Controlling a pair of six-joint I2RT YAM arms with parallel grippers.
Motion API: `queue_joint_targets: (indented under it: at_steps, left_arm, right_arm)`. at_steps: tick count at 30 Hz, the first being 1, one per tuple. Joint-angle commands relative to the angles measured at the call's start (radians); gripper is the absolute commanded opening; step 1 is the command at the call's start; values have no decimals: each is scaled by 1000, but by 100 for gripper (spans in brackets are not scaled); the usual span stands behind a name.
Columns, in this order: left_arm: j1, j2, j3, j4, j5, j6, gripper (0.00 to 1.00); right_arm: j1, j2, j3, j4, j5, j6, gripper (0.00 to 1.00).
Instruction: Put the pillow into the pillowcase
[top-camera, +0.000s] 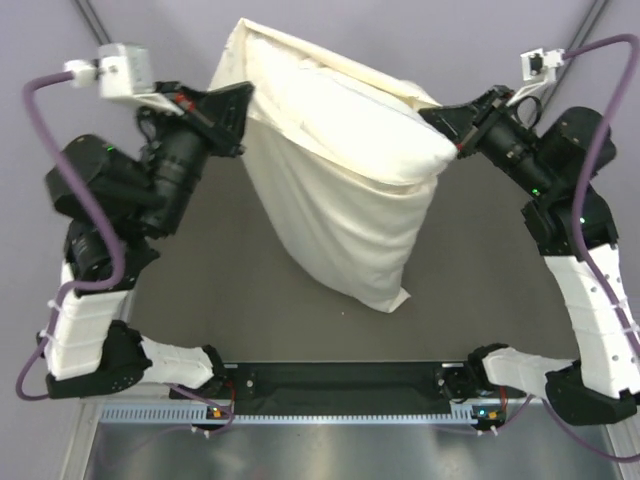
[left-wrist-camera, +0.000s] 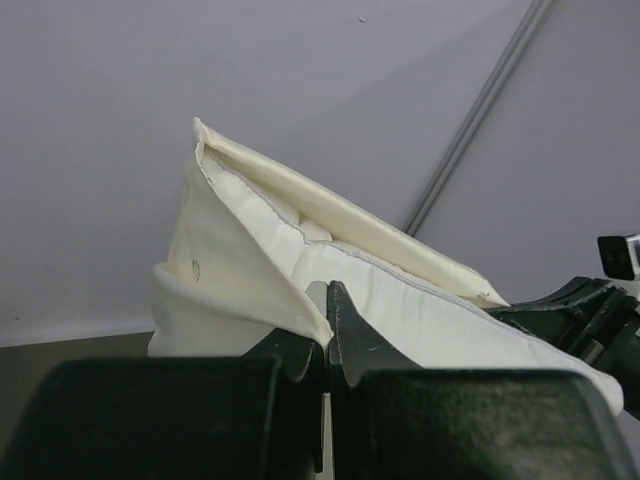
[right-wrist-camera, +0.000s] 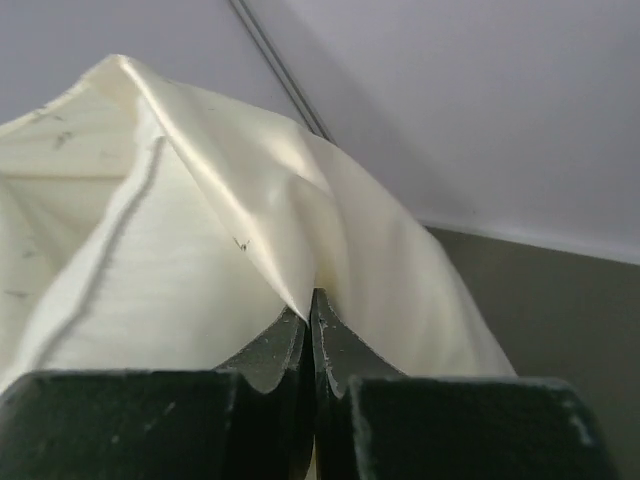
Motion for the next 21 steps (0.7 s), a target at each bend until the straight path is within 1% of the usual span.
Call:
queue_joint_targets:
  at_steps: [1,2,5,6,7,8,9,10,12,14,15,17,18,19,21]
  left_arm:
    - [5,-190,-56,304,-102,100,0]
    - [5,-220,-111,315,-117,103,0]
    - [5,-260,-242,331,-131,83,0]
    - [5,-263,-270,330,-134,72,0]
    - [5,-259,-329,331,-134,48,0]
    - [5,-254,-357,336,-130,36,0]
    - [5,-248,-385,348,-125,22,0]
    - [5,-227,-429,356,-107,-6,0]
    - [5,-199,-452,362,-86,-29,0]
    - [5,-149,-431,364,-56,-46,0]
    - [5,-132,-411,362,-53,-46,0]
    - [5,-87,-315,338,-56,-27,0]
    - [5,-76,-273,327,-59,-17,0]
    - [5,-58,-194,306,-62,6,0]
    - [7,-50,-126,295,-87,35,0]
  right_arm:
    - [-12,31,-15,43,-28,13,0]
    - [-12,49,11,34,-30,15,0]
    - [-15,116,195,-42,-25,1,0]
    - [-15,138,323,-65,-15,-2,0]
    - [-16,158,391,-92,-10,-5,0]
    - [-24,201,455,-122,-7,-4,0]
    - [-30,216,573,-136,-2,-1,0]
    - [-38,232,624,-142,-2,4,0]
    - [-56,249,716,-139,16,16,0]
    - [-68,226,726,-129,37,13,0]
    - [-70,215,702,-109,57,10,0]
    - [-72,172,663,-93,74,-10,0]
    - [-72,158,618,-81,83,-17,0]
    - [-72,144,594,-75,85,-25,0]
    - [-72,117,533,-72,87,-40,0]
